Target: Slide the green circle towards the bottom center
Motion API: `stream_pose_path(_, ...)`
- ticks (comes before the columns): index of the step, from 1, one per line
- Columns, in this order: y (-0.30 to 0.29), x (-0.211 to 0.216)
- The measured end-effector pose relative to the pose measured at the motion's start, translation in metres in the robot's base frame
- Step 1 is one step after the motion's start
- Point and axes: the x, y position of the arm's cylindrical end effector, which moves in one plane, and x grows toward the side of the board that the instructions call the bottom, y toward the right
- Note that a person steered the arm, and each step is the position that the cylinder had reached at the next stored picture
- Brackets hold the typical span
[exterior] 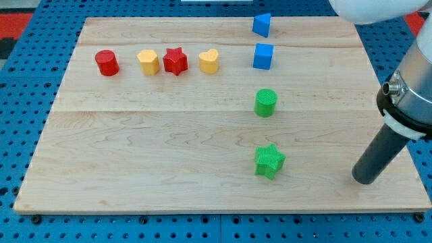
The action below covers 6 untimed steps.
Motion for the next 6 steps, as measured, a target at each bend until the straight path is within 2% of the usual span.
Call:
stream_pose_path(1, 0.0, 0.0)
stream_pose_path(2, 0.014, -0.019)
stream_pose_path(3, 0.022, -0.08)
stream_pose_path(4, 0.024, -0.123)
stream_pose_path(6, 0.024, -0.124)
